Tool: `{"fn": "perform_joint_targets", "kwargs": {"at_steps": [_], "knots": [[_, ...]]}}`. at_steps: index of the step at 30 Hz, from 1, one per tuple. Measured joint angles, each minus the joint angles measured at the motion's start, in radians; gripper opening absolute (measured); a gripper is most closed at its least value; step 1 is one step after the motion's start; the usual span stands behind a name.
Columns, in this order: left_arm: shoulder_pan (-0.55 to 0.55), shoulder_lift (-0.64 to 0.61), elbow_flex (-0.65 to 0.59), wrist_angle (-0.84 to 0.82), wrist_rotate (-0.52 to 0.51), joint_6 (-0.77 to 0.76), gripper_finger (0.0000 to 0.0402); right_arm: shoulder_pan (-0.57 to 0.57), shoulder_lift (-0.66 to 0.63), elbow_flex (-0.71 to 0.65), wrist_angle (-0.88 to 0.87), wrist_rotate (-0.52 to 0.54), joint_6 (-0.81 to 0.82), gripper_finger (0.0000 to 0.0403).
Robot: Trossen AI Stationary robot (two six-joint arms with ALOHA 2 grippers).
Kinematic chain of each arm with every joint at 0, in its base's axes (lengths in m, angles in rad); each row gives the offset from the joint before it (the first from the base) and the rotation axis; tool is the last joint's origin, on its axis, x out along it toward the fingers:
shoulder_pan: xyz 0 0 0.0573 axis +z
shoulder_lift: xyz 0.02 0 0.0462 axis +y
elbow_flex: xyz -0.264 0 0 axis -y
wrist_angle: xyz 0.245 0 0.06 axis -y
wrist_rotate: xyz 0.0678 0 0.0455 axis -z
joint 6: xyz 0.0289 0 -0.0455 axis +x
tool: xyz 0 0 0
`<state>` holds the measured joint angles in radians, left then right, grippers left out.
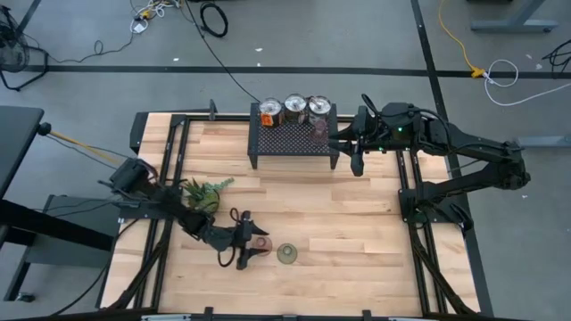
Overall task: Pick & Place candle stick holders
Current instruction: Put the pink glass candle holder on the shelf
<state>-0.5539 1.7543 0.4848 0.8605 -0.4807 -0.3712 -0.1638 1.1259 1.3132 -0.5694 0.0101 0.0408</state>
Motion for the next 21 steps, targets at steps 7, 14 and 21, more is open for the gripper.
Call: {"fn": "perform_joint_targets", "kwargs": {"at_steps": [7, 14, 21], "knots": [[0.015, 0.011, 0.016, 0.005, 0.091, 0.010, 0.0128, 0.000, 0.000, 0.000, -0.009, 0.000, 0.000, 0.0107], [0.019, -0.004, 0.012, 0.002, 0.072, 0.017, 0.0128, 0.000, 0.000, 0.000, -0.010, 0.000, 0.000, 0.0107], [0.072, -0.144, 0.013, -0.009, 0.059, 0.096, 0.0128, 0.000, 0.001, 0.000, -0.017, 0.000, -0.001, 0.0107]]}}
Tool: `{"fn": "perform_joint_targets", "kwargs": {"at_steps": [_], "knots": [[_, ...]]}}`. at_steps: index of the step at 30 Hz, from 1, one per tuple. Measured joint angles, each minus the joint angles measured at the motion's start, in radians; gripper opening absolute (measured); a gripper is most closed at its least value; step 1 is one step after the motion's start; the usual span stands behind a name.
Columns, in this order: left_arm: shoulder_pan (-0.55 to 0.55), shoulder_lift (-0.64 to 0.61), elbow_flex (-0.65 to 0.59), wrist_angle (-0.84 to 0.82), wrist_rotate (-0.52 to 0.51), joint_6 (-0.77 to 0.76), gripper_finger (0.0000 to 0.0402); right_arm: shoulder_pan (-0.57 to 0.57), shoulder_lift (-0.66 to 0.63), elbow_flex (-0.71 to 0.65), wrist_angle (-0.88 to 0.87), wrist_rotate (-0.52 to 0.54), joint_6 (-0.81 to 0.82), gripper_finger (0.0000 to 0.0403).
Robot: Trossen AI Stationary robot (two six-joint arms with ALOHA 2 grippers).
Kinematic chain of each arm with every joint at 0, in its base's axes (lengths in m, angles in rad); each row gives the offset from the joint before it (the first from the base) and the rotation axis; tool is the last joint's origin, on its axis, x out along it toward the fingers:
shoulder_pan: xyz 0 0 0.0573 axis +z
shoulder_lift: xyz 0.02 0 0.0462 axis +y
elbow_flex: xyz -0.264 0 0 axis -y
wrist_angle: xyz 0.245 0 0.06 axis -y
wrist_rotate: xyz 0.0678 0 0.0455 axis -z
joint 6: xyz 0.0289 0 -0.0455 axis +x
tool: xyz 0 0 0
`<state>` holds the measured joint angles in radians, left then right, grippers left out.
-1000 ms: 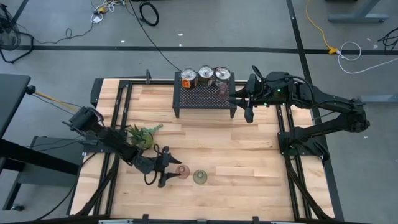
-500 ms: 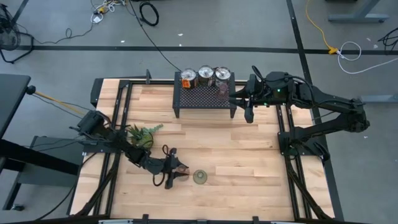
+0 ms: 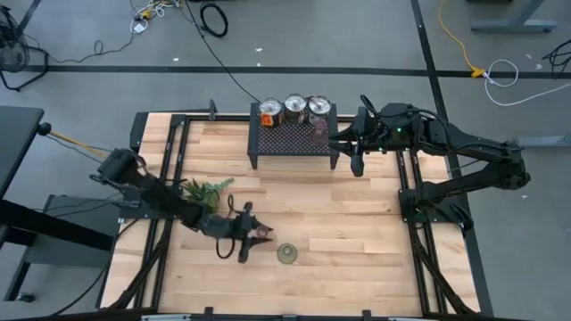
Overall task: Pick & Place candle stick holders
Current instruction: Put the pink glass candle holder on the shelf
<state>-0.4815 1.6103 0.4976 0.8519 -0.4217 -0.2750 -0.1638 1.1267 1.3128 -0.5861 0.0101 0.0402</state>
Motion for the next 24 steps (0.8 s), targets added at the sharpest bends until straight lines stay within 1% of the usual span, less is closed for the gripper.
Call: {"fn": "perform_joint_targets", "kwargs": {"at_steps": [2, 6, 9, 12, 14, 15, 17, 19, 21, 24], "knots": [[0.033, -0.070, 0.000, -0.052, 0.019, 0.028, 0.0128, 0.000, 0.000, 0.000, 0.000, 0.000, 0.000, 0.0107], [0.132, -0.231, 0.000, -0.174, 0.118, 0.083, 0.0128, 0.000, 0.000, 0.000, 0.000, 0.000, -0.003, 0.0107], [0.230, -0.346, 0.000, -0.242, 0.199, 0.135, 0.0128, 0.000, 0.000, 0.000, 0.001, 0.000, -0.006, 0.0107], [0.342, -0.428, 0.012, -0.293, 0.276, 0.182, 0.0128, 0.000, 0.000, 0.000, 0.001, 0.000, -0.007, 0.0107], [0.417, -0.452, 0.059, -0.368, 0.316, 0.209, 0.0128, 0.000, 0.000, 0.000, 0.001, 0.000, -0.015, 0.0107], [0.451, -0.458, 0.088, -0.432, 0.328, 0.220, 0.0128, 0.000, 0.000, 0.000, 0.001, 0.000, -0.020, 0.0107], [0.513, -0.448, 0.170, -0.572, 0.350, 0.247, 0.0128, 0.000, 0.000, -0.001, 0.001, 0.000, -0.022, 0.0107], [0.565, -0.427, 0.249, -0.681, 0.392, 0.295, 0.0128, 0.000, 0.000, -0.001, 0.002, 0.000, -0.023, 0.0107], [0.608, -0.409, 0.316, -0.726, 0.438, 0.338, 0.0128, 0.000, 0.000, -0.001, 0.001, 0.000, -0.023, 0.0107], [0.657, -0.375, 0.393, -0.729, 0.485, 0.389, 0.0128, 0.000, 0.000, -0.001, 0.001, 0.000, -0.023, 0.0107]]}}
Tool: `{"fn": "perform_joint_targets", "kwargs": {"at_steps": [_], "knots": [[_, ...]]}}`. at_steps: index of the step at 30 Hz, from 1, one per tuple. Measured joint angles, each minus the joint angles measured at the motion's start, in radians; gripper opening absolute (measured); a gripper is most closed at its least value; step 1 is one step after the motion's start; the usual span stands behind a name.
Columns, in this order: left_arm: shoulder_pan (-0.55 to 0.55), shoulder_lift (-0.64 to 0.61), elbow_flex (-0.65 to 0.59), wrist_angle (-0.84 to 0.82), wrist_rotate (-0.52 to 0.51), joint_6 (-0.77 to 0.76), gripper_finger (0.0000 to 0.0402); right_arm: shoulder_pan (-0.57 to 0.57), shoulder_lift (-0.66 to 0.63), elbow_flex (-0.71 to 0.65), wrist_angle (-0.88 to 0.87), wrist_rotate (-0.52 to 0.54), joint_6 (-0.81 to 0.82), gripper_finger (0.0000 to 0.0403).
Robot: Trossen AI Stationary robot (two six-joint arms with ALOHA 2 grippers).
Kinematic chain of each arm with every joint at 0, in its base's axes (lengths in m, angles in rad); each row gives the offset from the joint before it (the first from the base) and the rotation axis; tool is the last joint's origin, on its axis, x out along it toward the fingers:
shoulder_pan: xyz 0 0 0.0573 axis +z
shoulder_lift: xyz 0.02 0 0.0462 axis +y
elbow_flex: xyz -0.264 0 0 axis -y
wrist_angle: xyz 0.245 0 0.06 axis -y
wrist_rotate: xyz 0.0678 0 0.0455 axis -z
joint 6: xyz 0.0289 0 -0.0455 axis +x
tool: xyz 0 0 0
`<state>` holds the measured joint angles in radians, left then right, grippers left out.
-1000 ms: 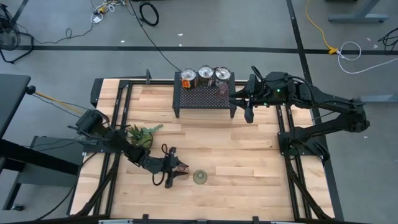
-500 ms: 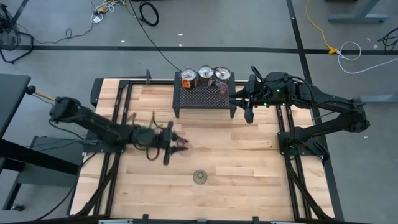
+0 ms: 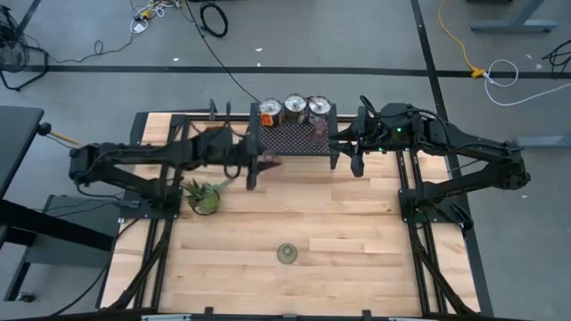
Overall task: Pick & Place candle stick holders
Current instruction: Put the pink glass candle holder on the shelf
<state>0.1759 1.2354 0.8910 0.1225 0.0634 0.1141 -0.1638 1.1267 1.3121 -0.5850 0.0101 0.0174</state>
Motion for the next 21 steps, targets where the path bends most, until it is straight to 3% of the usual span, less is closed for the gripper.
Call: {"fn": "perform_joint_targets", "kwargs": {"at_steps": [12, 21], "knots": [[0.151, 0.275, 0.134, 0.005, 0.085, 0.029, 0.0128, 0.000, 0.010, 0.000, -0.009, -0.001, -0.021, 0.0107], [0.204, 0.391, 0.242, 0.003, 0.108, 0.040, 0.0128, 0.000, 0.048, -0.001, -0.010, -0.002, -0.036, 0.0107]]}}
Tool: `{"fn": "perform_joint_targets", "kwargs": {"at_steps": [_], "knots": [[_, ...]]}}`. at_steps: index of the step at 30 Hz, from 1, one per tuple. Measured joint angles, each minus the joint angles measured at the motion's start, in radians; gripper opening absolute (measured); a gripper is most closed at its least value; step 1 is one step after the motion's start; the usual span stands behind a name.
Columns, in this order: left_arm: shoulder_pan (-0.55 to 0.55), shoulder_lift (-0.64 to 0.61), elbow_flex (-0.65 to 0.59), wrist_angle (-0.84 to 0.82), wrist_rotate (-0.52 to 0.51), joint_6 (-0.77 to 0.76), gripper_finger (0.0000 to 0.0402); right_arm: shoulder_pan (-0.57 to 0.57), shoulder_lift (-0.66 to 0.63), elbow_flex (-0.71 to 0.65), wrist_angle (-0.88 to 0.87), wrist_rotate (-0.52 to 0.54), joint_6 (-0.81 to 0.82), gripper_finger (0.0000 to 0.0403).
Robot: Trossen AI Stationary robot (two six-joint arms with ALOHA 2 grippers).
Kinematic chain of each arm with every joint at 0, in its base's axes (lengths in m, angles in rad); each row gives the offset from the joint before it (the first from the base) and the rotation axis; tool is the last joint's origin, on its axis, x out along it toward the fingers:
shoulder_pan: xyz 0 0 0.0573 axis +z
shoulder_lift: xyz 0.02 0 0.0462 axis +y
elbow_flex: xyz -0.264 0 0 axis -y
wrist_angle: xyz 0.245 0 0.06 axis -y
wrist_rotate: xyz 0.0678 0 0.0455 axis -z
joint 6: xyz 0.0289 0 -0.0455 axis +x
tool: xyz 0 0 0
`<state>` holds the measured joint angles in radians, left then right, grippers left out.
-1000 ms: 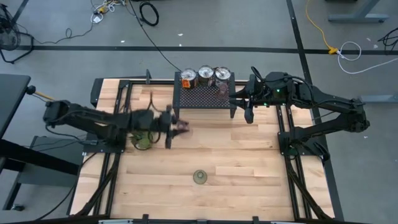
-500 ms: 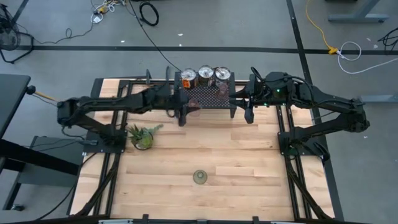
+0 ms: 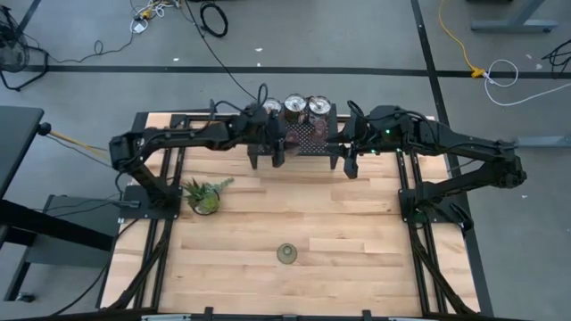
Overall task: Pick & Place candle stick holders
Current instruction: Put the pink glass candle holder on the shelf
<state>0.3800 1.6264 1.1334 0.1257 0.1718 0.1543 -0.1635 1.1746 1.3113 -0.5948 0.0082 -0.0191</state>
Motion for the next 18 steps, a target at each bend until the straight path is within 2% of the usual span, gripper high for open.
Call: {"fn": "perform_joint_targets", "kwargs": {"at_steps": [4, 12, 18], "knots": [[0.025, 0.031, 0.013, -0.006, -0.001, 0.023, 0.0128, 0.000, 0.000, 0.000, -0.007, 0.001, -0.004, 0.0107], [0.067, 0.073, 0.013, 0.089, 0.044, -0.015, 0.0128, 0.001, -0.004, 0.000, -0.007, 0.001, -0.020, 0.0107], [0.062, 0.080, 0.013, 0.101, 0.061, -0.026, 0.0128, 0.002, -0.004, 0.000, -0.008, 0.001, -0.021, 0.0107]]}}
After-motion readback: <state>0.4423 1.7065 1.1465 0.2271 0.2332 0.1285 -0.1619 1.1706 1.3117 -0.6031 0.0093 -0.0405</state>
